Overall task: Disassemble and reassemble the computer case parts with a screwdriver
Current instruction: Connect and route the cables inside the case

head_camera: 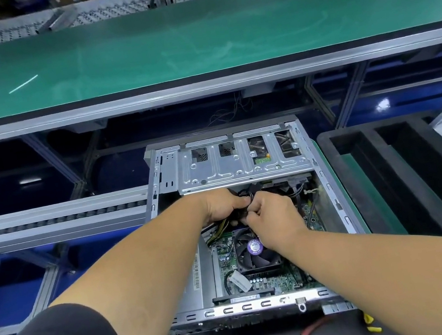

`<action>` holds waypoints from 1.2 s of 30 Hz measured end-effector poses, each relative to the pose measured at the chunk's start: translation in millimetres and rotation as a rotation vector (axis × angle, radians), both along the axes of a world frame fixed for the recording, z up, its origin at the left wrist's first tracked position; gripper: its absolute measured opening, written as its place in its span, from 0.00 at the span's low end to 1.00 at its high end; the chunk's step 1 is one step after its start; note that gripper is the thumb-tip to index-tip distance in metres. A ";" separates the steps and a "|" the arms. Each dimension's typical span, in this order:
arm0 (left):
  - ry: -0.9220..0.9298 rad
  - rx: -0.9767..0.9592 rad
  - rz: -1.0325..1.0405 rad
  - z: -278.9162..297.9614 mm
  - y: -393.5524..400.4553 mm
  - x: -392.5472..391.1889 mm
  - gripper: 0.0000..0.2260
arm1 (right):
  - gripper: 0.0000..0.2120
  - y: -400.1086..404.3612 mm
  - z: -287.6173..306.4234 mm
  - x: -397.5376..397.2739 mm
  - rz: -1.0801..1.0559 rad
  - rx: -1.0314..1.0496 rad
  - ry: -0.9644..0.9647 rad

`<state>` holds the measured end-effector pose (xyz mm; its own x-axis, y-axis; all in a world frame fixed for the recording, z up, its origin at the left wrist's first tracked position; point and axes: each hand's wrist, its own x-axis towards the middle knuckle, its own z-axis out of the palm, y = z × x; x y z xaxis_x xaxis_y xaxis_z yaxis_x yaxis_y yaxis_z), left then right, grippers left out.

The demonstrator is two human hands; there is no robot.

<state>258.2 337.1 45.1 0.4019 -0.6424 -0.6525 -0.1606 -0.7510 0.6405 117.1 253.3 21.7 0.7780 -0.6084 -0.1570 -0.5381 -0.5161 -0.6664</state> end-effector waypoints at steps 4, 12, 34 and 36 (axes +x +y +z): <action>0.140 -0.065 0.032 -2.3 1.7 0.5 0.15 | 0.07 -1.2 0.0 1.3 -0.010 0.018 -0.010; 0.144 -0.064 0.026 -2.6 4.8 0.9 0.13 | 0.06 -3.3 -3.2 0.6 -0.044 0.033 -0.035; 0.209 -0.040 0.141 -8.2 2.7 5.1 0.11 | 0.03 -8.0 -6.5 -0.5 -0.024 -0.024 0.024; 0.211 -0.041 0.142 -8.8 2.8 5.1 0.11 | 0.07 -7.6 -6.9 -1.2 -0.011 -0.039 0.027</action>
<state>263.3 339.9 36.3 0.3478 -0.6164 -0.7064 0.0854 -0.7295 0.6786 116.0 245.7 14.8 0.7672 -0.6229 -0.1533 -0.5611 -0.5358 -0.6310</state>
